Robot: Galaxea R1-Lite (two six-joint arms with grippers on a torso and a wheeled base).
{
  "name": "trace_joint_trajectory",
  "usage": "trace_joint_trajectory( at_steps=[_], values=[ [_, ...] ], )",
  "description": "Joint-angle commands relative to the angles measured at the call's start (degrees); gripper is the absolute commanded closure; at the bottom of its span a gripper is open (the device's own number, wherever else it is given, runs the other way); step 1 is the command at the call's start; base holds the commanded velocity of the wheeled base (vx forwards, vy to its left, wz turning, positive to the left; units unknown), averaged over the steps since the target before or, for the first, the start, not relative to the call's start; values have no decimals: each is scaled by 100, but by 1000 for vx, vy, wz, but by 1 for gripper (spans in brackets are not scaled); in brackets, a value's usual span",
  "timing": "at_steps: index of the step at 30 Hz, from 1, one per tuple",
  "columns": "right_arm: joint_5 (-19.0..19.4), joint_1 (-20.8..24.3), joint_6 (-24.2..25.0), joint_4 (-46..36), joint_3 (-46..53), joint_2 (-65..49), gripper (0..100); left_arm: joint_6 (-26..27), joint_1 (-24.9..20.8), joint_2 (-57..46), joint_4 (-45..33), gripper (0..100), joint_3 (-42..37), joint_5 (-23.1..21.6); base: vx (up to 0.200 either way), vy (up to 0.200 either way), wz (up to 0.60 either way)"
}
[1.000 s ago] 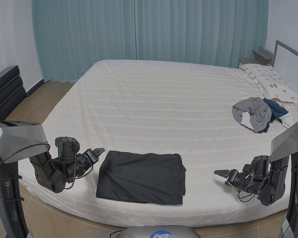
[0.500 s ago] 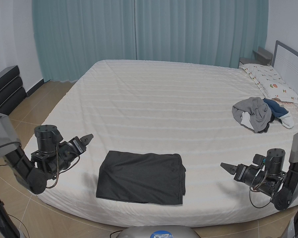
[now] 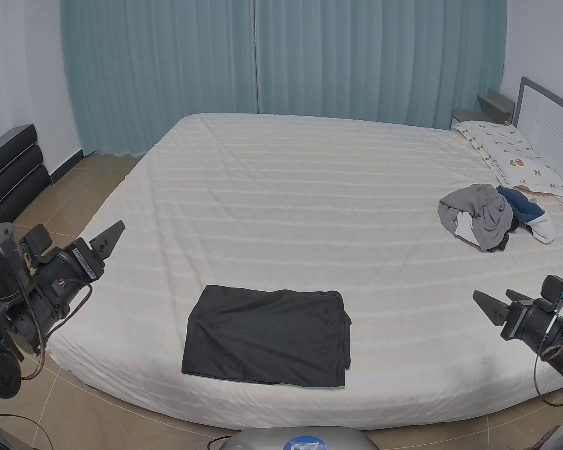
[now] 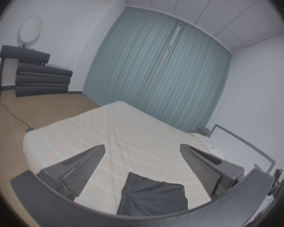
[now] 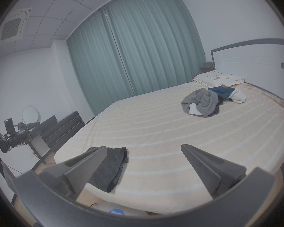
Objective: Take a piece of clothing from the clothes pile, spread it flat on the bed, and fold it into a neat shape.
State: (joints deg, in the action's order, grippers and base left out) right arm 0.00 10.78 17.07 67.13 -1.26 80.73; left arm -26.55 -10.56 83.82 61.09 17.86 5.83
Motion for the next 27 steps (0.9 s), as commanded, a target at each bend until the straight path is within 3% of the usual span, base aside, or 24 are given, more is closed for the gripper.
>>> trace_joint_trajectory(
  at_steps=[1,3,4,5,6,10,15,21,27],
  values=[
    [-88,-155,-459,-2890,-604,-3432,0,642,19,-2124,-457,0,-626,296,0,0,0],
    [-88,-155,-459,-3655,-832,-3951,0,713,19,-2423,-598,0,-687,384,0,0,0],
    [-79,-155,-459,-4560,-1114,-4513,0,818,-8,-2819,-809,0,-740,481,0,0,0],
    [-79,-155,-459,-4560,-1114,-4513,0,818,-8,-2819,-809,0,-740,481,0,0,0],
    [-62,-164,-459,-5580,-1439,-5128,0,1099,-17,-3320,-1196,0,-722,569,0,0,0],
    [-44,-295,-467,-6757,-1878,-5831,0,1548,-8,-4287,-2039,0,-670,762,0,0,0],
    [158,-673,-538,-7206,-2001,-6253,0,1899,19,-5447,-3226,0,-468,876,0,0,0],
    [167,-656,-1030,-7803,-1993,-6983,0,2339,36,-6695,-4518,0,-380,1193,0,0,0],
    [97,-480,-1619,-8067,-2037,-7519,0,2752,291,-7459,-5063,0,-380,1254,0,0,0]
  ],
)
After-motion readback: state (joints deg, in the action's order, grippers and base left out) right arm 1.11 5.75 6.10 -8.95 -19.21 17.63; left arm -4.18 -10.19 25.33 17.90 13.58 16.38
